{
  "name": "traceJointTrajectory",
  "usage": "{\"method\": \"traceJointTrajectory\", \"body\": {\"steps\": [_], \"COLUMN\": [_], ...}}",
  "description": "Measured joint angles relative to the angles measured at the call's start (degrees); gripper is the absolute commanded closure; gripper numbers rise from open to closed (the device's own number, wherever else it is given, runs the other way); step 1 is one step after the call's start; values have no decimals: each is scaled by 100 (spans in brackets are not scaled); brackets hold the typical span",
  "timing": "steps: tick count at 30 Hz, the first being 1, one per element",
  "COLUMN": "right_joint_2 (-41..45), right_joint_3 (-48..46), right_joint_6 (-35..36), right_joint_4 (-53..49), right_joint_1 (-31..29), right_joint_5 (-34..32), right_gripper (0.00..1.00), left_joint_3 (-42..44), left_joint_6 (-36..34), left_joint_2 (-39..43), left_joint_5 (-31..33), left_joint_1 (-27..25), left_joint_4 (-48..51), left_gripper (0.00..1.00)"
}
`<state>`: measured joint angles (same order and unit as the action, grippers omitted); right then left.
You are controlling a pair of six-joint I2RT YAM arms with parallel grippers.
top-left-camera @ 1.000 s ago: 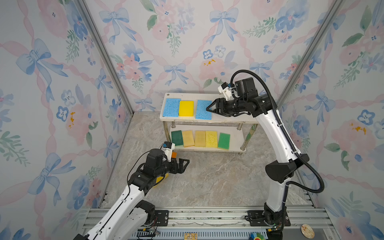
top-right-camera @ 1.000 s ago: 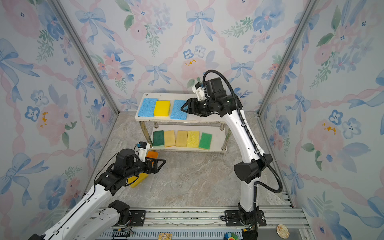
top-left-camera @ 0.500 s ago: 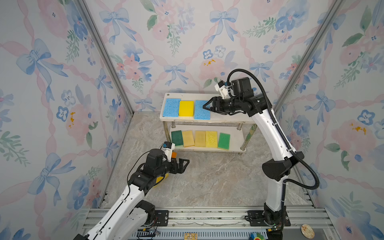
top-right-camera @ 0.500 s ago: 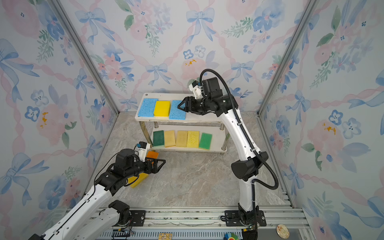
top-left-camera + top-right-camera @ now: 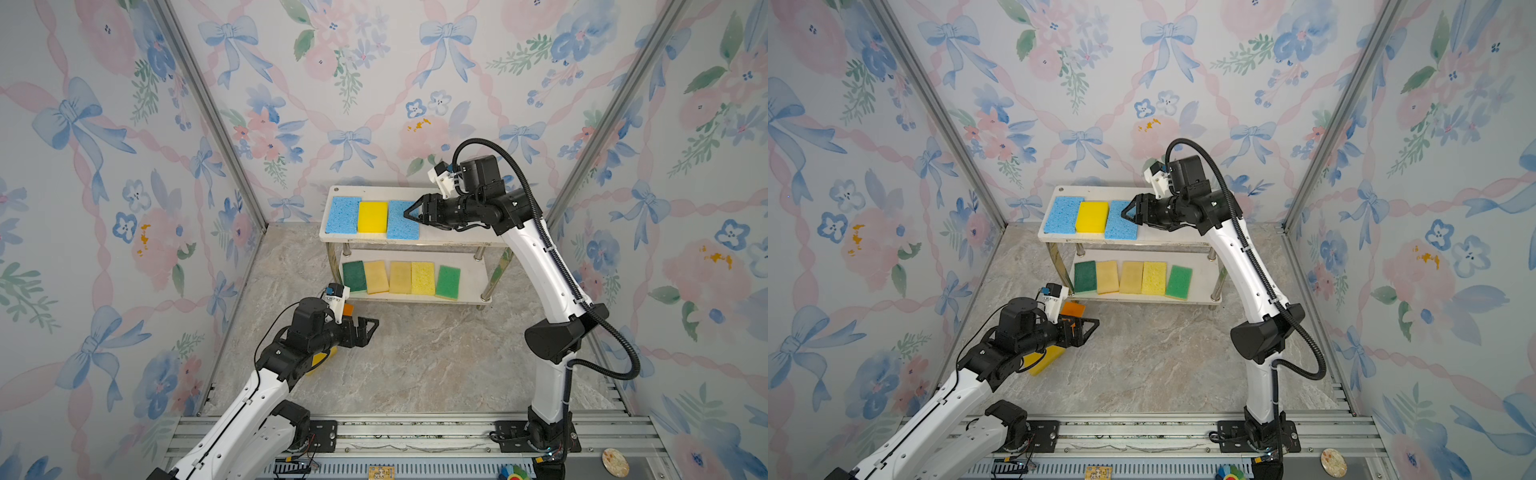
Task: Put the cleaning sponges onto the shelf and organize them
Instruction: 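Open the right gripper and withdraw it down toward the table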
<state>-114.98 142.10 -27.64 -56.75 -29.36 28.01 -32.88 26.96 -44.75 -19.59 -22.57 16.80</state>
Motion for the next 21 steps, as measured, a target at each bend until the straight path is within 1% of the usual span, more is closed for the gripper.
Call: {"method": "traceJointTrajectory", "body": {"steps": [7,11,13,17,21], "right_joint_2": [120,619,1106,2653,4229], "right_joint_3": [-122,-638,-1185,-2719,-4103], "right_joint_6": [24,103,140,146,81], "right_joint_4": [-11,-83,-50,186,538], "right_joint_1": [13,48,48,48,50], "right_joint_5": [-94,-352,-494,-695,-798], "right_gripper": [36,35,35,33,27], "left_joint_3": [0,0,0,0,-96], "left_joint_6": [2,4,4,13,59], "left_joint_2": [0,13,48,63,-308], "left_joint_5": [48,164,286,645,1126], "left_joint_1": [0,0,0,0,-33], "left_joint_4": [0,2,4,37,229], "left_gripper": [2,2,2,2,2]}}
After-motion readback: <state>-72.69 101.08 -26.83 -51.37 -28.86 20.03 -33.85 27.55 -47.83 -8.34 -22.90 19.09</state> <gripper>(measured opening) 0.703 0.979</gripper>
